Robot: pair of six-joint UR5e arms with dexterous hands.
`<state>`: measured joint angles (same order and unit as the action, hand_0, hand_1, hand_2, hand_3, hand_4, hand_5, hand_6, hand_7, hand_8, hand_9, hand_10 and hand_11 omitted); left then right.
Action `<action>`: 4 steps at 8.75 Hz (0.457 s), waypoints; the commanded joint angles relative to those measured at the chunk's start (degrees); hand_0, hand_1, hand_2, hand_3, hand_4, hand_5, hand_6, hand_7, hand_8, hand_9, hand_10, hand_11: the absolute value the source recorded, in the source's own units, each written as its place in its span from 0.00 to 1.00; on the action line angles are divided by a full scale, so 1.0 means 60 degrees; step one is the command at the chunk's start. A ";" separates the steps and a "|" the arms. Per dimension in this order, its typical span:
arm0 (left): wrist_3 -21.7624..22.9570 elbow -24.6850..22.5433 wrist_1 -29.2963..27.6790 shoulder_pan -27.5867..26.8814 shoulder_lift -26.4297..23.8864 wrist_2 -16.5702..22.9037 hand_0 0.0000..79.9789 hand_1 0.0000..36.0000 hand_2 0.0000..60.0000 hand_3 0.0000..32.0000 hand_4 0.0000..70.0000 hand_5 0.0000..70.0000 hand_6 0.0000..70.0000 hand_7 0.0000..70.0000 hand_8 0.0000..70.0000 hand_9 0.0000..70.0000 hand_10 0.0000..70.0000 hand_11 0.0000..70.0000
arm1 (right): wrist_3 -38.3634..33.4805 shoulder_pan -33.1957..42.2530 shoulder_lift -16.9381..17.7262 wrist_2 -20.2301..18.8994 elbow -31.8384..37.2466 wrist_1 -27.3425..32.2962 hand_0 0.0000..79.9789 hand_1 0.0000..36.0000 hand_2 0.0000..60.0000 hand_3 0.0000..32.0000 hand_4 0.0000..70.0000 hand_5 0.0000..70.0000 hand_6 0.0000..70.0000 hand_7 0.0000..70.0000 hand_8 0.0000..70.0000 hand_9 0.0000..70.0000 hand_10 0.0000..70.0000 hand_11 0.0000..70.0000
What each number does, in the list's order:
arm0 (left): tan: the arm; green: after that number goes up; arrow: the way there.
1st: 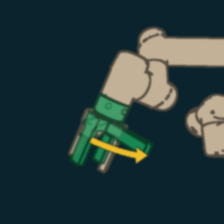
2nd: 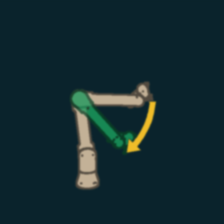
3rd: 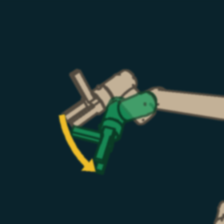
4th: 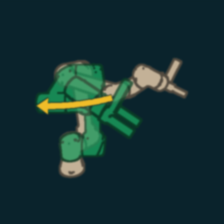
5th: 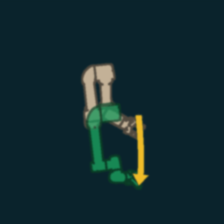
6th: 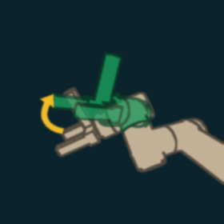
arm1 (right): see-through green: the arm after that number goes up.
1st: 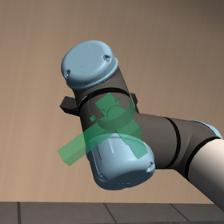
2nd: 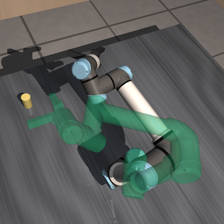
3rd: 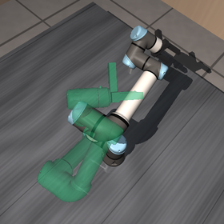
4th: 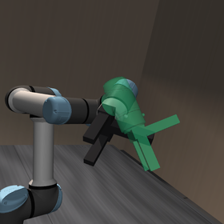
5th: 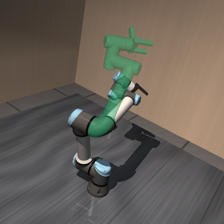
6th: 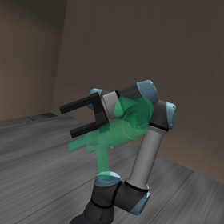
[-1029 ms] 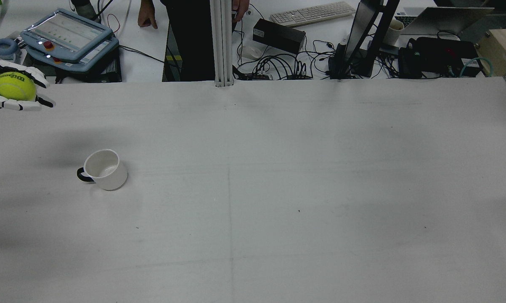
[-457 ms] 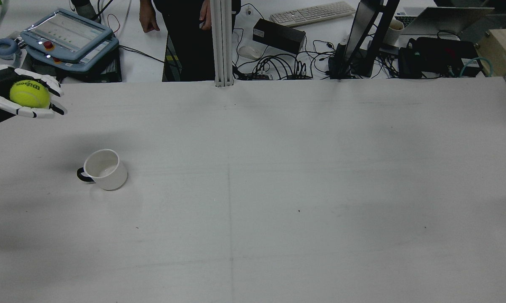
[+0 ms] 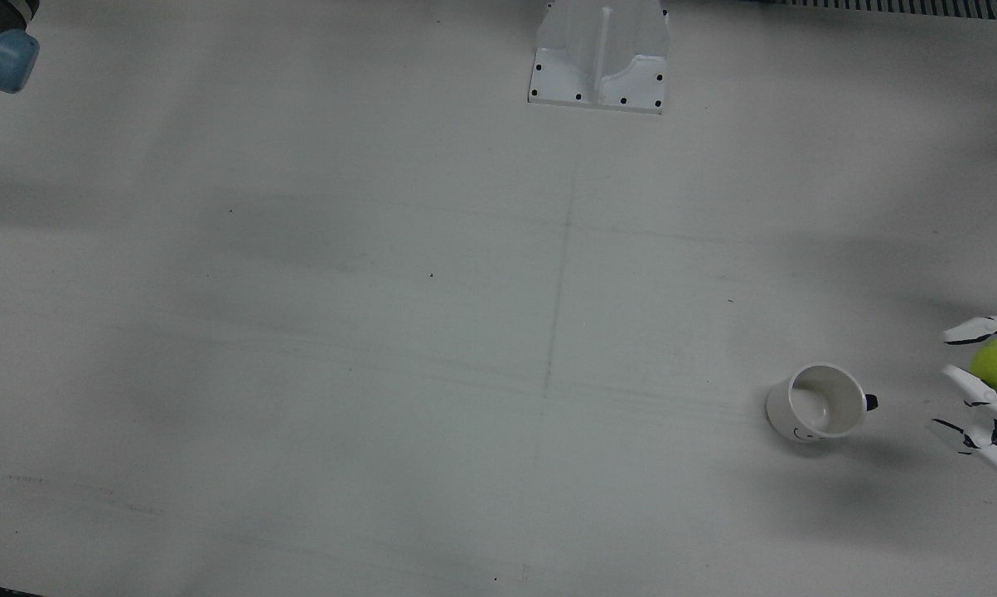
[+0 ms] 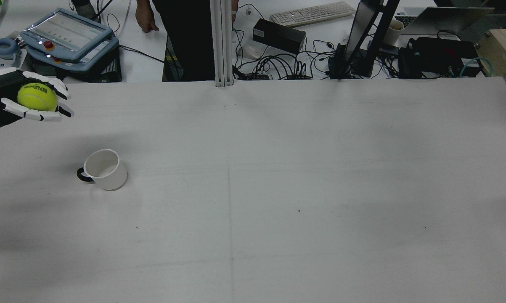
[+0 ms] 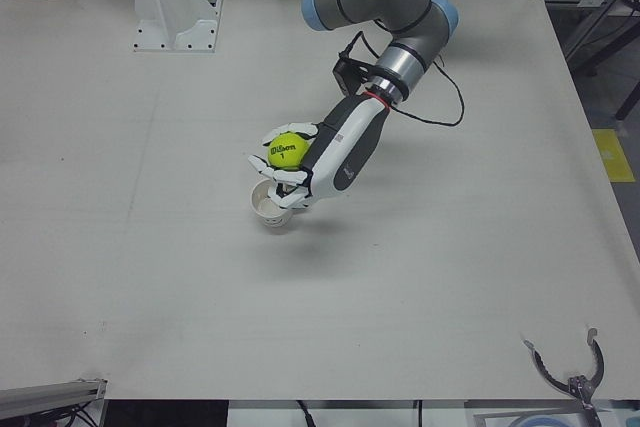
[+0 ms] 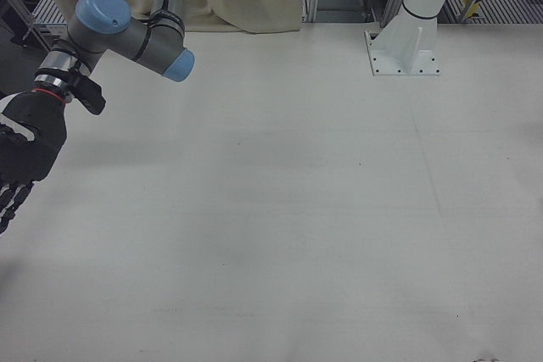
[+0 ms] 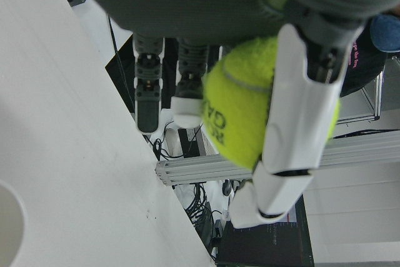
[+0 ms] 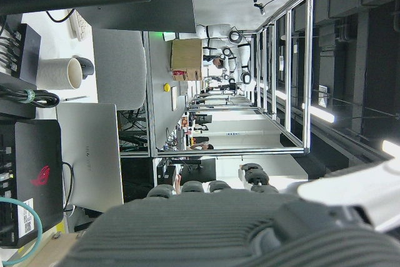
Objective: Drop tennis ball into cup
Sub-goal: 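Carry the held tennis ball with the left hand over the white mug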
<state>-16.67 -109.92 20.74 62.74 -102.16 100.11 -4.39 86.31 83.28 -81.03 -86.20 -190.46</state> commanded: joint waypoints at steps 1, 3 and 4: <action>0.0010 0.0082 0.0029 -0.0553 -0.0097 -0.0277 0.83 1.00 1.00 0.00 1.00 0.25 0.38 1.00 0.86 1.00 0.32 0.50 | 0.0000 0.0000 0.0006 0.0000 -0.0004 0.0000 0.00 0.00 0.00 0.00 0.00 0.00 0.00 0.00 0.00 0.00 0.00 0.00; -0.0004 0.0126 0.0029 -0.0701 -0.0111 -0.0293 0.82 1.00 1.00 0.00 1.00 0.25 0.37 1.00 0.86 1.00 0.32 0.50 | 0.0000 0.0000 0.0006 0.0000 0.0011 0.0000 0.00 0.00 0.00 0.00 0.00 0.00 0.00 0.00 0.00 0.00 0.00 0.00; -0.0005 0.0141 0.0029 -0.0716 -0.0097 -0.0308 0.83 1.00 1.00 0.00 1.00 0.25 0.37 1.00 0.86 1.00 0.32 0.50 | 0.0000 0.0000 0.0006 0.0000 0.0011 0.0000 0.00 0.00 0.00 0.00 0.00 0.00 0.00 0.00 0.00 0.00 0.00 0.00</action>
<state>-16.65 -109.34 20.91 59.09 -102.75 98.54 -4.39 86.31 83.32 -81.03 -86.20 -190.46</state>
